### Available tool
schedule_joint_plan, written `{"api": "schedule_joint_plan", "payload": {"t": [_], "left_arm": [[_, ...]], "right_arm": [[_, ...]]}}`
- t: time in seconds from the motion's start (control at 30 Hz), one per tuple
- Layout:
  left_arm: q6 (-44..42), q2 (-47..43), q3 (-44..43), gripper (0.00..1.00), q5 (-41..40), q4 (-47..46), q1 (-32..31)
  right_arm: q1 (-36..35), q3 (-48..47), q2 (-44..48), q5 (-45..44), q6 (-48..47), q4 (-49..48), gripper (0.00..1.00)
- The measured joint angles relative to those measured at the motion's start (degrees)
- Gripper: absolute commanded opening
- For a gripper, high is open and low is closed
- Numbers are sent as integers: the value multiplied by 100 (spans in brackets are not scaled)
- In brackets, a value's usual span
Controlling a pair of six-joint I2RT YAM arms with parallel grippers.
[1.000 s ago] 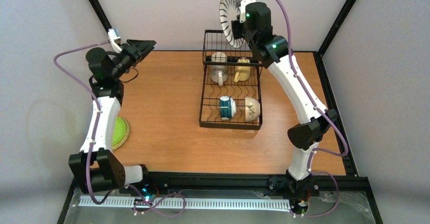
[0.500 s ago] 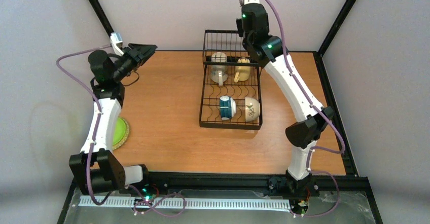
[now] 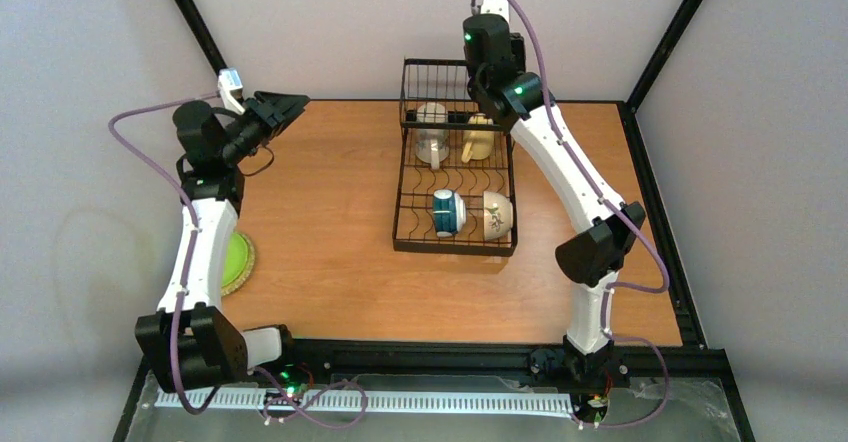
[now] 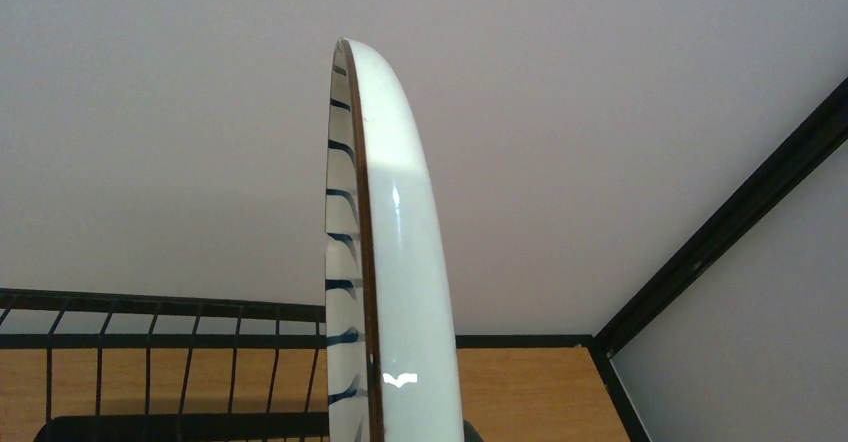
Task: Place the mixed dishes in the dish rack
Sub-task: Insert the plate into the dish rack.
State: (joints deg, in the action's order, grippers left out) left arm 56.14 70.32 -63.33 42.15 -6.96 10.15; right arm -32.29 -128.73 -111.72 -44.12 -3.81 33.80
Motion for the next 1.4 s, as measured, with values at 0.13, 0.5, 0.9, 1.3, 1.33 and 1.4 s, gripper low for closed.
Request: {"api": "schedule_joint_plan", "payload": {"t": [0.13,0.5,0.9,1.3,1.33,1.4], "left_arm": [[-90,-24,0,100,-9,118,0],[-203,-125,11,100,-35,295,2],[-249,-162,138,100,-39,382,2],[-271,-199,201,100,-39,402,2],[-273,-199,208,100,-39,402,2],[-278,-199,214,100,-39,402,4]], "right_arm": [[0,0,-9,-48,103,68,2],[0,7,-9,-72,245,79,2],[13,264,-20,-66,514,90,2],[76,581,-22,-20,627,70,2],[79,608,-22,-17,643,70,2],[81,623,-22,-13,669,74,2]]}}
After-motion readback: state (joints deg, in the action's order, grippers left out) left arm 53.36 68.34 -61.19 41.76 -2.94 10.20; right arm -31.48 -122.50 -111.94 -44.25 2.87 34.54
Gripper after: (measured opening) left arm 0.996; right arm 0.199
